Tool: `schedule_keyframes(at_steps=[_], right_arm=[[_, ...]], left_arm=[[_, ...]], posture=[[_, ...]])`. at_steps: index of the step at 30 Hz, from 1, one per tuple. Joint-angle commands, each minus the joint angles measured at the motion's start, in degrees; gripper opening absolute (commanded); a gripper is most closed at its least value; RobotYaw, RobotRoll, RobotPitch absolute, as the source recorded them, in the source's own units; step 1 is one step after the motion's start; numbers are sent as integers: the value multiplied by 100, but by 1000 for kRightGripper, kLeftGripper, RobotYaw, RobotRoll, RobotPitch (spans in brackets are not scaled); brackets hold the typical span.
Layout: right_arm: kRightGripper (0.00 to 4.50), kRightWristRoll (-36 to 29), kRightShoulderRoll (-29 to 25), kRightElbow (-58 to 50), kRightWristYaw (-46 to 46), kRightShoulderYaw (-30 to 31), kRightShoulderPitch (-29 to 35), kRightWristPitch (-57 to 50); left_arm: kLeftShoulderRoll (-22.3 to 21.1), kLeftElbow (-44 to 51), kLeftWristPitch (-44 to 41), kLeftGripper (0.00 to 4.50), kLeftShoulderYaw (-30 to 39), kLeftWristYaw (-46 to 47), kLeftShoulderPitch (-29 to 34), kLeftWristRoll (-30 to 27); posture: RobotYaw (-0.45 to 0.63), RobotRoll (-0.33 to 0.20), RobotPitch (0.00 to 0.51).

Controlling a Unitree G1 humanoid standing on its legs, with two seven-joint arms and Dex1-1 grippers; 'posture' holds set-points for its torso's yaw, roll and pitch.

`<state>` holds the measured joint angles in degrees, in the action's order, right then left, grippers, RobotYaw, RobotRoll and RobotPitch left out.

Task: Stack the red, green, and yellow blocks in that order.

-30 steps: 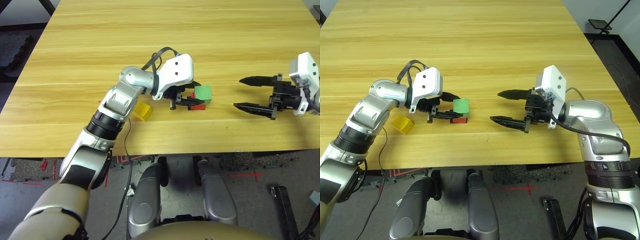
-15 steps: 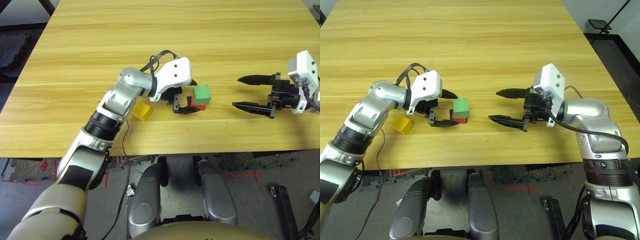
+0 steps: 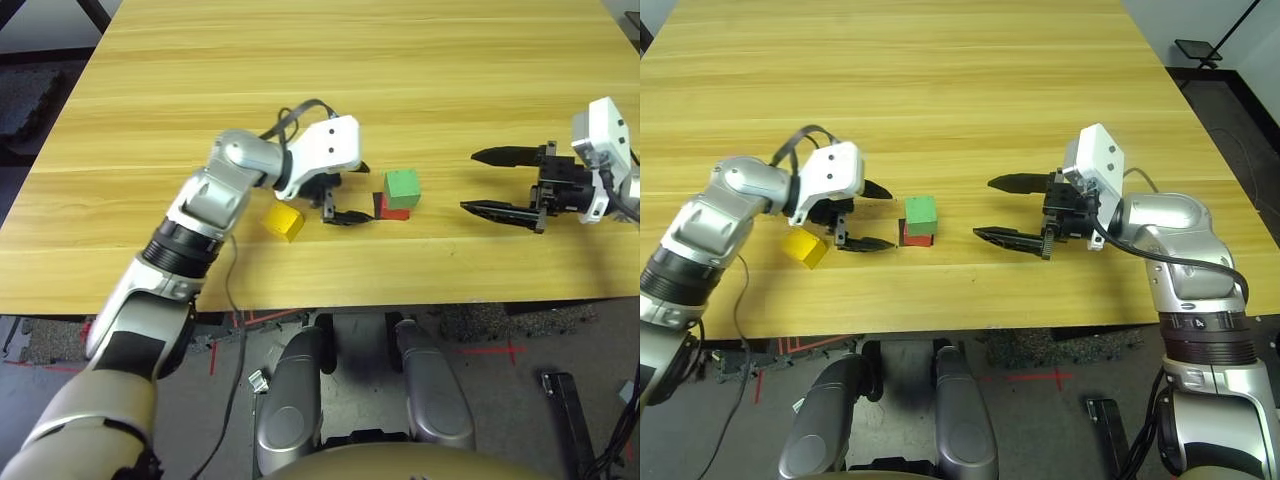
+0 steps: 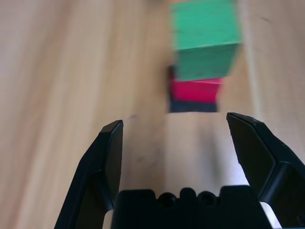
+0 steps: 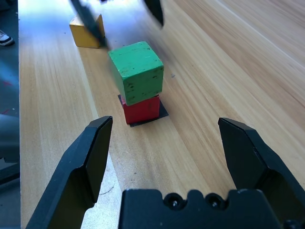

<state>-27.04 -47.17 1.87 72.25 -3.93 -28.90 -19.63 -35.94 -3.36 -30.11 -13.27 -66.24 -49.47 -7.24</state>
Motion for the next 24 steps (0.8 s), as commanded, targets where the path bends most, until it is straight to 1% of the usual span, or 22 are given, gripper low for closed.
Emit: schedule_keyframes(at_steps=[1,2,3,5,6,9,11,12,15,17,19,24], right_arm=[[4500,34,20,6,1,10,83,40],[4500,33,25,0,-9,3,101,41],[4500,30,25,-11,-18,-13,132,44],[4500,39,25,13,-42,-42,166,60],[4500,38,18,23,-48,-56,177,67],[4500,31,13,68,-68,-79,191,86],[4500,45,25,119,-74,-74,190,120],[4500,49,35,146,-78,-70,185,132],[4500,54,60,203,-78,-52,186,167],[4500,67,84,254,-68,-19,169,195],[4500,75,96,275,-61,4,163,214],[4500,149,173,460,3,73,38,275]], left_arm=[[-126,193,-441,4435,259,219,83,-113],[-122,206,-604,4435,428,386,172,-171],[-62,273,-860,4435,748,717,314,-252],[161,577,-1106,4435,1413,1410,634,-407],[337,868,-1169,4435,1740,1755,816,-514],[774,1890,-1642,4435,2432,2688,1430,-651],[1053,2615,-2157,4435,2716,3360,1904,-548],[1284,2966,-2478,4435,2899,3722,2051,-529],[1536,3874,-3068,4435,2987,4172,2527,-604],[1551,4340,-3419,4435,2978,4243,2797,-743],[1414,4619,-3585,4435,2892,4238,2998,-848],[1512,5194,-3881,4435,2846,4381,3357,-1162]], posture=[[204,67,265],[210,71,265],[208,74,267],[208,74,267],[212,77,268],[227,86,269],[235,92,269],[235,92,269],[259,104,273],[262,104,276],[274,110,280],[288,115,282]])
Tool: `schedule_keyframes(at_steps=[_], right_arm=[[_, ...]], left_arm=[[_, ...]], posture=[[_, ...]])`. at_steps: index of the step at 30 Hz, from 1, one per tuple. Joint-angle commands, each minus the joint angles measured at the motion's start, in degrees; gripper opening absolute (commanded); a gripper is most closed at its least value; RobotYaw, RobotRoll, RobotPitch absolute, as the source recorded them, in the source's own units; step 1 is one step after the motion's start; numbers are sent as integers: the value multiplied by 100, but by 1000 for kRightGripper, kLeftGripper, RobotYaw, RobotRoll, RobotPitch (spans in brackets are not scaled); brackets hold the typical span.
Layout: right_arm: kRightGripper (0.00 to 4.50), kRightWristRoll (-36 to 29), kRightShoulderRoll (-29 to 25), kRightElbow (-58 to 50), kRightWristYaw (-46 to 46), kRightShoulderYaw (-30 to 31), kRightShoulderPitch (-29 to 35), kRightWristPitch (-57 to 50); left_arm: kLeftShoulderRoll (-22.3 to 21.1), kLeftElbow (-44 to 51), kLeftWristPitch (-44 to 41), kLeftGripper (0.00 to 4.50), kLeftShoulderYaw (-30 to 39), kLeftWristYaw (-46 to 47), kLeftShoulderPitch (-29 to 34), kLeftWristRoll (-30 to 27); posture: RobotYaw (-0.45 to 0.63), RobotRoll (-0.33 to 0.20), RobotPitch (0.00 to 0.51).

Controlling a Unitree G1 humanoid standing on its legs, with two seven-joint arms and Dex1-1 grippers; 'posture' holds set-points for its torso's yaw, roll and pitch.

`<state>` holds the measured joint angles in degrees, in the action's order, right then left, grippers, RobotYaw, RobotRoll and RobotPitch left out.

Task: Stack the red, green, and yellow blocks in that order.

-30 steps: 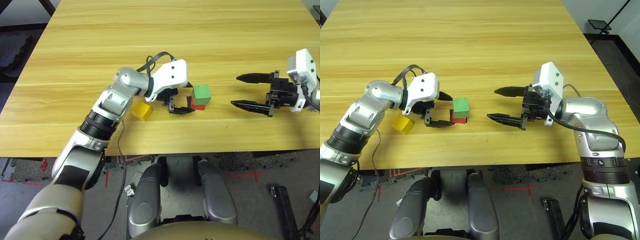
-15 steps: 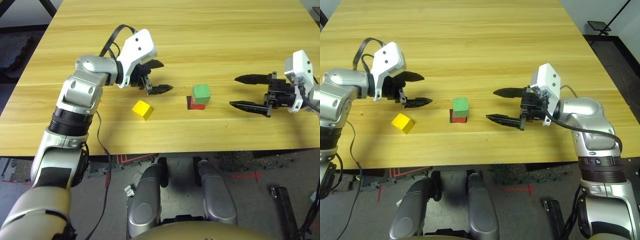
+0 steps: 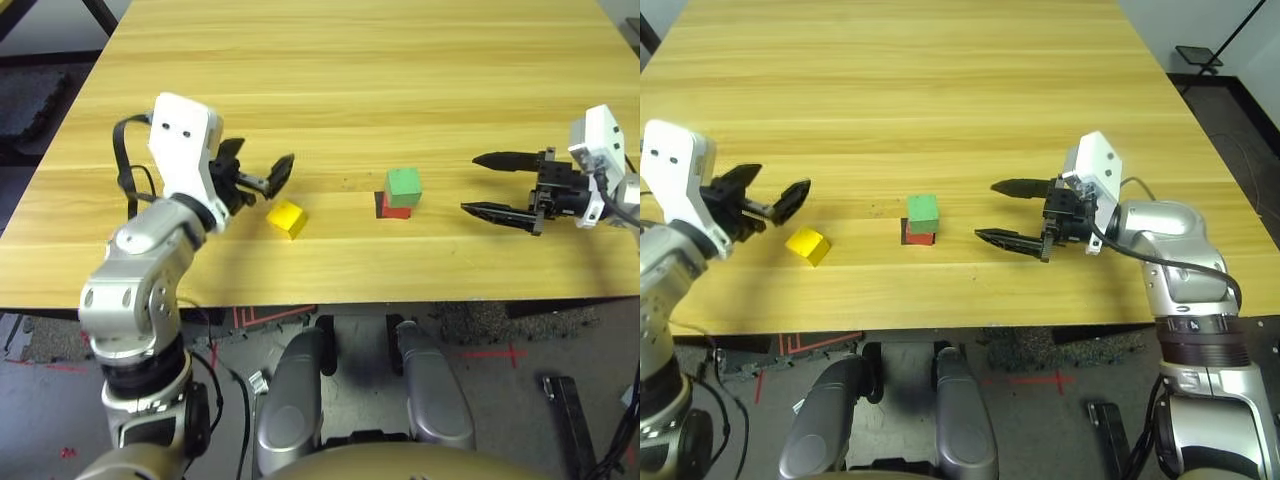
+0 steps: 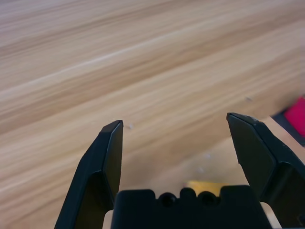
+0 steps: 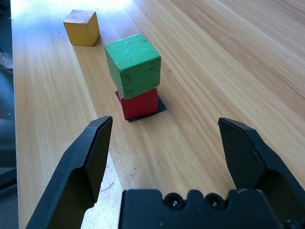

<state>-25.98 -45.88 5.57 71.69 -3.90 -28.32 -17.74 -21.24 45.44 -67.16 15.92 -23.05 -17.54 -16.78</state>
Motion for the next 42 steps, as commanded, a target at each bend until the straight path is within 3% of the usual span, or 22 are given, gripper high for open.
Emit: schedule_keyframes(at_steps=[1,10,21,42], right_arm=[[4500,62,70,123,65,83,-50,99],[4500,117,148,283,119,139,-210,173],[4500,119,184,322,144,162,-228,170],[4500,107,196,288,122,143,-235,133]], left_arm=[[63,371,-175,4435,-117,84,219,-251],[-31,418,-57,4435,-348,178,638,-536],[-342,247,183,4435,-560,259,1142,-467],[-597,-524,931,4435,-1050,259,1470,-345]], posture=[[288,114,281],[293,112,287],[300,106,301],[284,94,310]])
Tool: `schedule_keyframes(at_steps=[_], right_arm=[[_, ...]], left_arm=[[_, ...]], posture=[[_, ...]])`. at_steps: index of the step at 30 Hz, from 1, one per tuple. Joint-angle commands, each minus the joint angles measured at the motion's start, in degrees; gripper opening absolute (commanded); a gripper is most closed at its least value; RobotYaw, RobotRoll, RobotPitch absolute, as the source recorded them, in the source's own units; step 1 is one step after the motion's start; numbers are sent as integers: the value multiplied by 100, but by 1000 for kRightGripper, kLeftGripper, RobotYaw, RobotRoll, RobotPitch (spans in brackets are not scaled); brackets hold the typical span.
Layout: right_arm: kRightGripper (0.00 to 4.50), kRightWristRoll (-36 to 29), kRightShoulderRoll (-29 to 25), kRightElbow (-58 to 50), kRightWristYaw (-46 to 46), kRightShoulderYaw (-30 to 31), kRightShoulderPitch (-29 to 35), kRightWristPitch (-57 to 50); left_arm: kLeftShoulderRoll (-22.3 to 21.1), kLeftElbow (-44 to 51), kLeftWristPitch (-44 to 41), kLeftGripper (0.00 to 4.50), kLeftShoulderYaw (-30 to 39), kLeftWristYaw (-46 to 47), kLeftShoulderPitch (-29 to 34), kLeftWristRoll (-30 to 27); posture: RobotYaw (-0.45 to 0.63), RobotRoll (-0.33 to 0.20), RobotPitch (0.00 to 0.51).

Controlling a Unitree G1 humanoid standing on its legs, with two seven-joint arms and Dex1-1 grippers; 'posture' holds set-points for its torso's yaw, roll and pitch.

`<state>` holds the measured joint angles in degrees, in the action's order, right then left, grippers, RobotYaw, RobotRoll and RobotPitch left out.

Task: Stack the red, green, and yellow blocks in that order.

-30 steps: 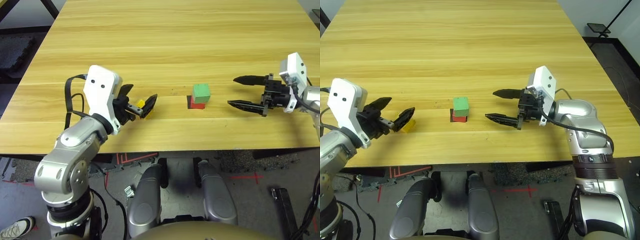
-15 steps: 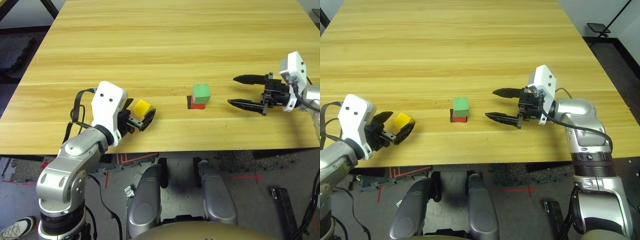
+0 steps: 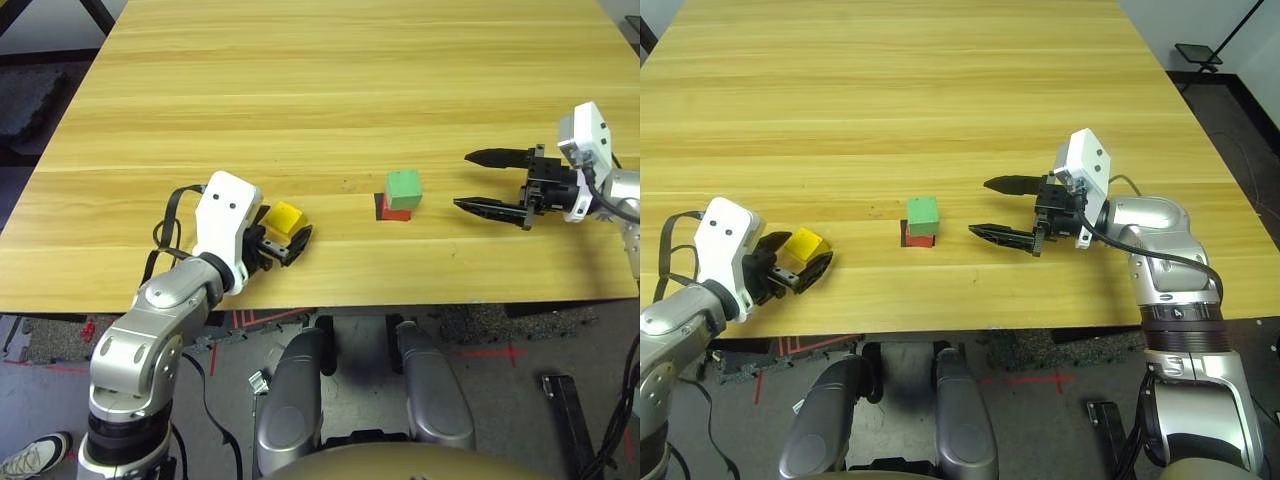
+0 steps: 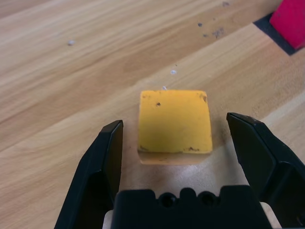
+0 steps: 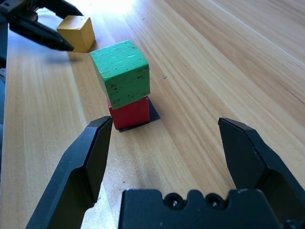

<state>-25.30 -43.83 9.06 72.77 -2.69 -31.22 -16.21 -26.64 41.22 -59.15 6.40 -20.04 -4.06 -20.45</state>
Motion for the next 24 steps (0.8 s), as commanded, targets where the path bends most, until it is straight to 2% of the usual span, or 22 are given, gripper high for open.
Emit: schedule_keyframes(at_steps=[1,3,6,11,12,19,24], right_arm=[[4500,38,-3,-74,9,25,60,-22],[4500,33,3,-89,7,28,72,-23],[4500,32,9,-92,8,34,64,-26],[4500,42,5,-74,27,43,46,-6],[4500,47,8,-70,29,48,46,2],[4500,63,32,-70,38,67,61,27],[4500,130,91,9,56,121,-14,88]], left_arm=[[-67,-139,173,4435,-109,-48,130,26],[-81,-197,246,4435,-134,-54,147,28],[-108,-321,400,3877,-160,-67,147,56],[-83,-445,569,2164,-193,-38,110,79],[-66,-467,600,2038,-203,-18,93,86],[16,-574,757,2046,-242,74,-26,116],[-231,-1100,1340,2046,-198,-295,-763,152]], posture=[[284,94,310],[284,94,310],[284,93,308],[285,90,304],[286,89,301],[289,90,295],[301,92,287]])
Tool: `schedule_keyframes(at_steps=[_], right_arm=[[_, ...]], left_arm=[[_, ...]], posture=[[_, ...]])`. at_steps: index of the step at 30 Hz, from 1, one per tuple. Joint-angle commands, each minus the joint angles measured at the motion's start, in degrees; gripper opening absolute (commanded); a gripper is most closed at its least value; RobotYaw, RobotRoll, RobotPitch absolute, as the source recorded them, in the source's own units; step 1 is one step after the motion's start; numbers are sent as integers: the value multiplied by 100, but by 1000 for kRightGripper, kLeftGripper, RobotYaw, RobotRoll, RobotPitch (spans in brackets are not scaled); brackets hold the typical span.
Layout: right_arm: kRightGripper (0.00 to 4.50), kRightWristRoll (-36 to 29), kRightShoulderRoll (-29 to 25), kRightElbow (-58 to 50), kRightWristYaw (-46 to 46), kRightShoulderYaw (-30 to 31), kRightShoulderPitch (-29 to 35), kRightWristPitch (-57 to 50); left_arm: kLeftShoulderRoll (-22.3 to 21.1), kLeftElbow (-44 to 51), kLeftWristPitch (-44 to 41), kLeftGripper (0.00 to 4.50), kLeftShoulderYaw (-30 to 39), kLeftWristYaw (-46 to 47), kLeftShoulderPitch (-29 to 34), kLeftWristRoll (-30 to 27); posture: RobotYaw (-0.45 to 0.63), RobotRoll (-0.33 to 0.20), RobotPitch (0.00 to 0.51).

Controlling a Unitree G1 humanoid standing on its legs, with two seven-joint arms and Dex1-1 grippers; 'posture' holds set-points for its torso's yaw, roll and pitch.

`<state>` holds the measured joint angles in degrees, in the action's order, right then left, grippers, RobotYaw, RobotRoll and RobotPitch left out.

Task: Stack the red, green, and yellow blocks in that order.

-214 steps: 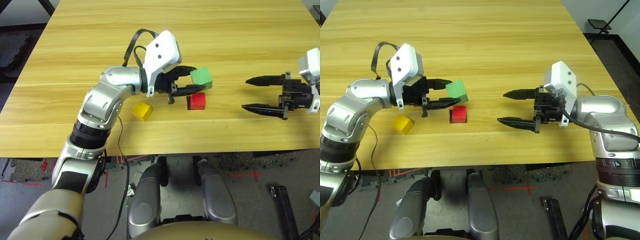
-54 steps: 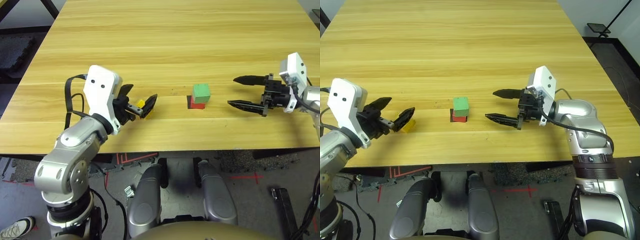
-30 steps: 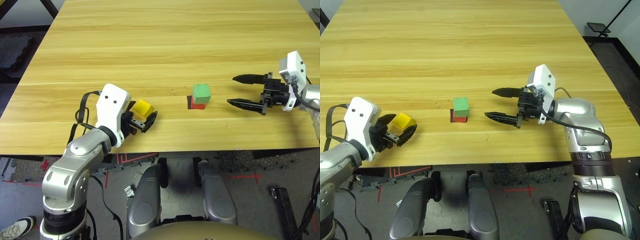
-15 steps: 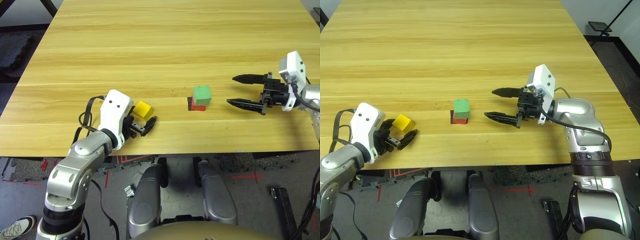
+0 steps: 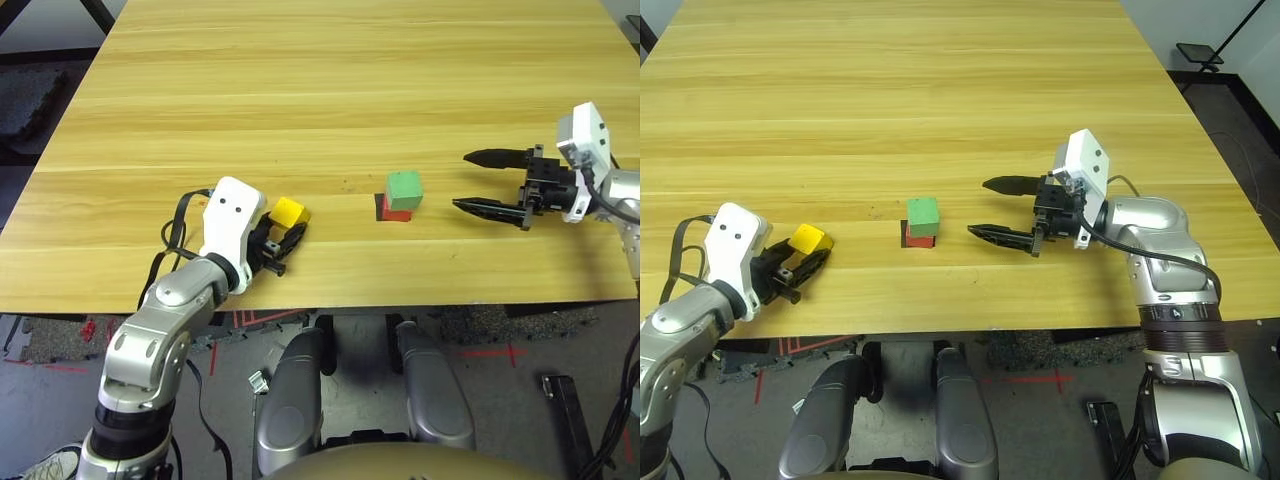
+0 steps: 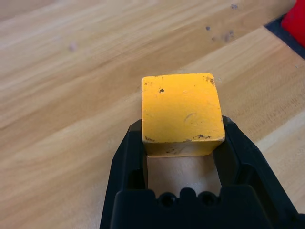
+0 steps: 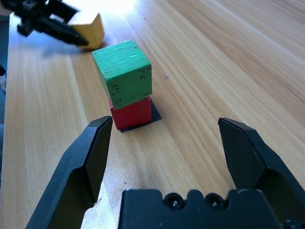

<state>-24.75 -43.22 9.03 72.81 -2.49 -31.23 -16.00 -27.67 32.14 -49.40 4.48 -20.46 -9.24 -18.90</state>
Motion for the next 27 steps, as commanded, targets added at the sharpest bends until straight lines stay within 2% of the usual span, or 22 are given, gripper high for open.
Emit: schedule_keyframes(at_steps=[1,3,6,10,15,21,27], right_arm=[[4500,83,38,23,61,106,-28,68],[4500,99,49,63,80,115,-59,82],[4500,145,60,167,143,143,-151,115],[4500,169,46,261,226,154,-256,138],[4500,101,-56,51,347,165,-143,17],[4500,-18,-276,-397,503,116,42,-223],[4500,-53,-558,-509,603,-29,43,-349]], left_arm=[[-219,-268,518,2046,-29,-532,-447,-115],[-348,-389,724,2046,-66,-911,-695,-252],[-631,-537,808,2046,-14,-1772,-992,-763],[-1131,-1147,1338,2046,-327,-2798,-1616,-722],[-1051,-2152,1820,2046,-789,-3338,-2663,-435],[-842,-2793,2216,2046,-1189,-3866,-3470,-255],[-721,-2787,2260,2046,-1482,-4230,-3685,-215]], posture=[[305,92,283],[308,91,281],[323,92,279],[325,94,278],[315,92,282],[297,85,285],[267,79,286]])
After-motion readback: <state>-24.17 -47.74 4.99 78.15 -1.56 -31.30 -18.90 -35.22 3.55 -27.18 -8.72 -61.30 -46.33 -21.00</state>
